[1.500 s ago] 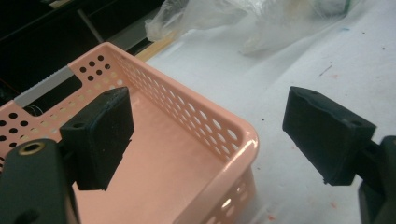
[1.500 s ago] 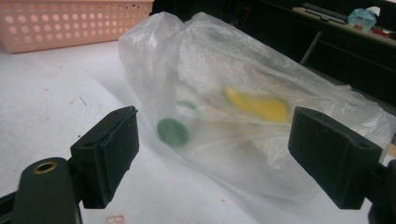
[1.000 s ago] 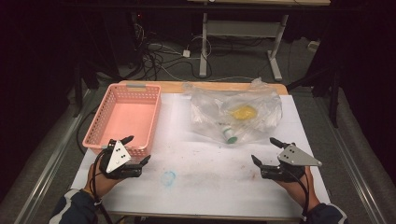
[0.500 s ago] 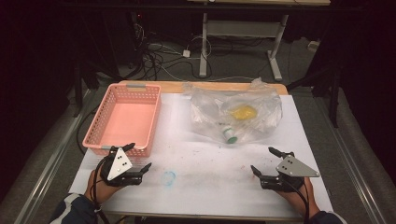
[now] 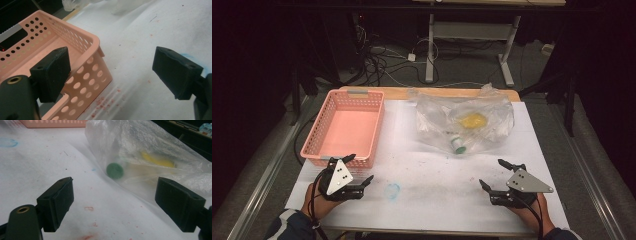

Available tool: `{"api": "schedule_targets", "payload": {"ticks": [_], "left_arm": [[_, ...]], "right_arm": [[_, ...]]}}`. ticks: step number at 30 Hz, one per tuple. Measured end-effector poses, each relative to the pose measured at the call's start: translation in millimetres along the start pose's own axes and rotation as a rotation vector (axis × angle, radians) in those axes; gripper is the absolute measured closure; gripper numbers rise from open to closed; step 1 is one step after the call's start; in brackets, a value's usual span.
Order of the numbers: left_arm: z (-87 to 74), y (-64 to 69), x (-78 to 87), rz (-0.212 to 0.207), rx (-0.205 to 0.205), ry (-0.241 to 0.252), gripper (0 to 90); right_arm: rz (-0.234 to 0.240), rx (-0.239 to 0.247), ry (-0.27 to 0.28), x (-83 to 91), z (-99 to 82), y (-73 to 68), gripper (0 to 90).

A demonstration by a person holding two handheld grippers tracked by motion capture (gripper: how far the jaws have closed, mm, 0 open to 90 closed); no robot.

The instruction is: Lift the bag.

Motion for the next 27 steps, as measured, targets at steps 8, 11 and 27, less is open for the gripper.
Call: {"api": "schedule_targets", "payload": {"ticks": [8, 11, 27], "left_arm": [[-0.2, -0.7, -0.3, -0.005, 0.002, -0.002, 14.6], [-0.2, -0.7, -1.4, -0.006, 0.002, -0.007, 14.6], [0.8, -2.3, -3.5, -0.014, 0.007, -0.011, 14.6]], "right_arm": [[0.000, 0.004, 0.002, -0.1, 1.2, -1.0, 16.5], [0.002, 0.006, 0.000, -0.4, 0.7, -1.1, 16.5], [0.005, 0.000, -0.004, 0.0, 0.4, 0.4, 16.5]]}}
Point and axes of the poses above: each handheld gripper's, and its own axes: x roughly backward along the jaws, z roughly out of its top, y roughly to its right, the point moved 4 cm from there along -x, roughly forward along the jaws, and after that the axes turned 5 degrees about z, right-handed, at the moved point
